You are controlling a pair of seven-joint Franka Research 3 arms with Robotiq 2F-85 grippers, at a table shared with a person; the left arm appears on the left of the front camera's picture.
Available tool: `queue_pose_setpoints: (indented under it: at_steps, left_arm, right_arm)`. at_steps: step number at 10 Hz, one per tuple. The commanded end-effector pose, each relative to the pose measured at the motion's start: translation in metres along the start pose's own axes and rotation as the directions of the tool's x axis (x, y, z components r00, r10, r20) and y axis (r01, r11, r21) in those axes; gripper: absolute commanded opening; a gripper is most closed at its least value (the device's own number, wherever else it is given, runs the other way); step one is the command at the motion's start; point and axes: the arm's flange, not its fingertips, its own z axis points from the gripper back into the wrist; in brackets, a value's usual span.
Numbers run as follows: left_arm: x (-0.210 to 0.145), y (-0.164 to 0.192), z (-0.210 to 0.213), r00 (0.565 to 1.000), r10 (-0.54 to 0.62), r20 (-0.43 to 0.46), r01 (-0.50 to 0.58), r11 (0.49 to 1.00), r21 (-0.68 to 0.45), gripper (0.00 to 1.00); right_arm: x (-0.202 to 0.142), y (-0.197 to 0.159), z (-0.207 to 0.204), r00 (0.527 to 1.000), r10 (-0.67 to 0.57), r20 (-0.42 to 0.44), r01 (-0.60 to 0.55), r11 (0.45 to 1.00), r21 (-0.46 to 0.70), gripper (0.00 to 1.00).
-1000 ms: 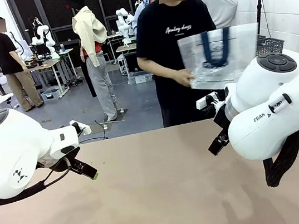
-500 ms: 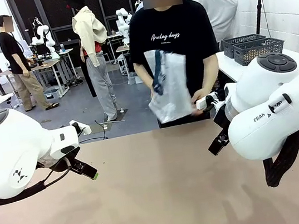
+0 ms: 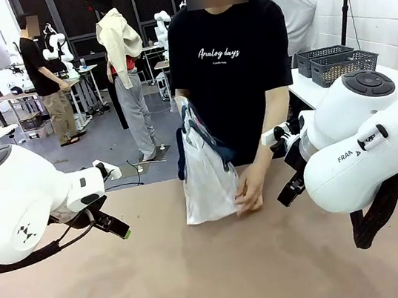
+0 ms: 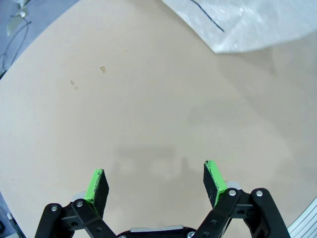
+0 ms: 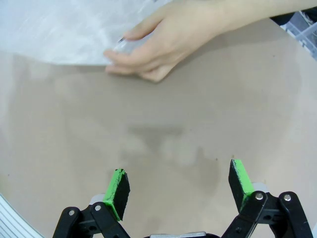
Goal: Transfer purchased items from the store into the shopping bag.
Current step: Open the Reusable shopping bag in the center of the table.
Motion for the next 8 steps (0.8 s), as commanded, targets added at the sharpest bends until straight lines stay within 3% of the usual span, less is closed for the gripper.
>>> queue_pose_setpoints:
  at_steps: [1,8]
  left_arm:
    - [-0.0003,0.0011,0.0000,1.000,0.002,0.000,-0.002,1.000,0.001,1.00]
    - [-0.0003,0.0011,0.0000,1.000,0.002,0.000,-0.002,1.000,0.001,1.00]
  right_arm:
    - [0.0000,-0.0001,0.0000,1.000,0.000,0.000,0.000,1.000,0.000,1.00]
    - [0.0000,-0.0001,0.0000,1.000,0.000,0.000,0.000,1.000,0.000,1.00]
